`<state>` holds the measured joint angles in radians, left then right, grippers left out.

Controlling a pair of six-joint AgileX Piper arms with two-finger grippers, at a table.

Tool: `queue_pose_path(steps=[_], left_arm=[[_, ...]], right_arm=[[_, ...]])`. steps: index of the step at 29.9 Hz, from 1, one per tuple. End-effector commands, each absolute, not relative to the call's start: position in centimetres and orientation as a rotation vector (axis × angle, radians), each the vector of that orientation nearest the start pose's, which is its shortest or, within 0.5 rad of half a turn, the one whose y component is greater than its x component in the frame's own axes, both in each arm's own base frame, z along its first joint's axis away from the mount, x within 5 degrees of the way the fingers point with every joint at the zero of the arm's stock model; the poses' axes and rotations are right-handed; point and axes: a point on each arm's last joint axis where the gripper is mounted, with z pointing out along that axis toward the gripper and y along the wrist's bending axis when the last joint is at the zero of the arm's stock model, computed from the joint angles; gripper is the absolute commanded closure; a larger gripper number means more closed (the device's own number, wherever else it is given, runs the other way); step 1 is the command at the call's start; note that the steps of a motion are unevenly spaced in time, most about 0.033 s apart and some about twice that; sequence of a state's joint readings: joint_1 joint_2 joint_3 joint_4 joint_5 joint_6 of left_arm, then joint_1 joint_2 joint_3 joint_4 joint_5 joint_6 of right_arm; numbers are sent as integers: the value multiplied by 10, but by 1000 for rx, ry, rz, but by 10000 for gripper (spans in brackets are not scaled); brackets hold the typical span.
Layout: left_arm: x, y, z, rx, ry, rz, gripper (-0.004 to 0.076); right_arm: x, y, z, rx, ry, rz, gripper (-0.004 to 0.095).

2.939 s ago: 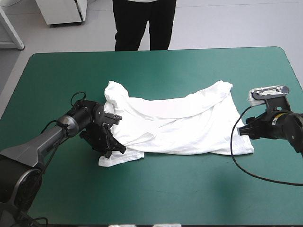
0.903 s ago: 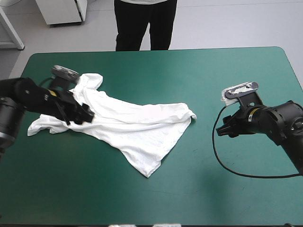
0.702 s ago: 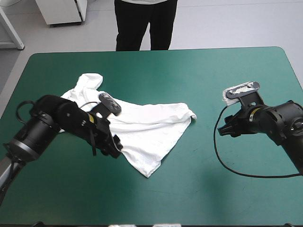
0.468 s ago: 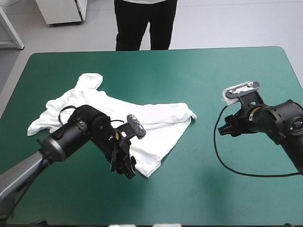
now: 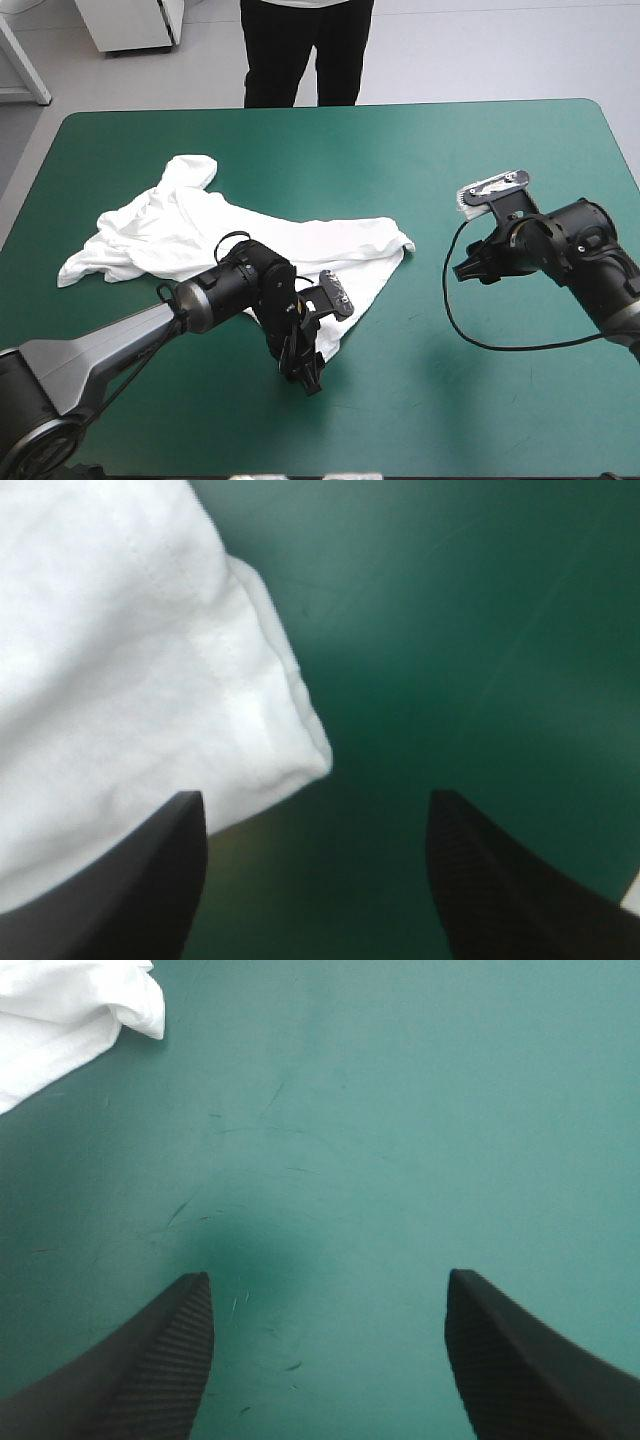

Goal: Fold the cloth

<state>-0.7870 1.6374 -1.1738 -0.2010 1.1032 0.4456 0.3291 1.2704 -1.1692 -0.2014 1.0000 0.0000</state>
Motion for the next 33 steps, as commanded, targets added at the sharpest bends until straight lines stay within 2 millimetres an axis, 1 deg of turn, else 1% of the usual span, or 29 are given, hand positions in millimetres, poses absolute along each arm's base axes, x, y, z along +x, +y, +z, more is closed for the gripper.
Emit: queue_pose_path(steps=[1, 3, 7, 8, 10, 11, 12, 13, 16, 17, 22, 27, 33], left_arm=[[207, -235, 242, 1651, 2553, -329, 260], [209, -237, 234, 1642, 2561, -324, 260], [209, -240, 216, 1628, 2611, -355, 261], [209, -240, 212, 1627, 2623, -358, 272], [209, -242, 205, 1619, 2655, -373, 320], [209, -242, 203, 1615, 2668, -379, 366], [209, -243, 201, 1614, 2676, -383, 427], [208, -243, 202, 1610, 2678, -391, 483], [209, -244, 200, 1603, 2689, -398, 708], [209, -244, 200, 1608, 2686, -398, 729], [207, -243, 199, 1608, 2710, -395, 734], [207, -243, 199, 1621, 2705, -392, 734], [208, -243, 199, 1617, 2701, -393, 734]], right_arm=[[252, 69, 358, -501, 2422, -146, 274], [259, 71, 353, -508, 2439, -149, 274], [276, 77, 354, -510, 2430, -150, 274], [281, 79, 354, -510, 2427, -149, 274], [294, 83, 354, -510, 2424, -148, 274], [300, 85, 354, -510, 2426, -146, 274], [308, 88, 351, -514, 2433, -146, 274], [312, 90, 350, -518, 2439, -142, 274], [329, 99, 340, -547, 2467, -103, 274], [333, 103, 336, -564, 2477, -78, 274], [350, 118, 317, -632, 2518, 30, 274], [359, 127, 300, -671, 2545, 118, 274], [365, 136, 287, -714, 2548, 204, 274]])
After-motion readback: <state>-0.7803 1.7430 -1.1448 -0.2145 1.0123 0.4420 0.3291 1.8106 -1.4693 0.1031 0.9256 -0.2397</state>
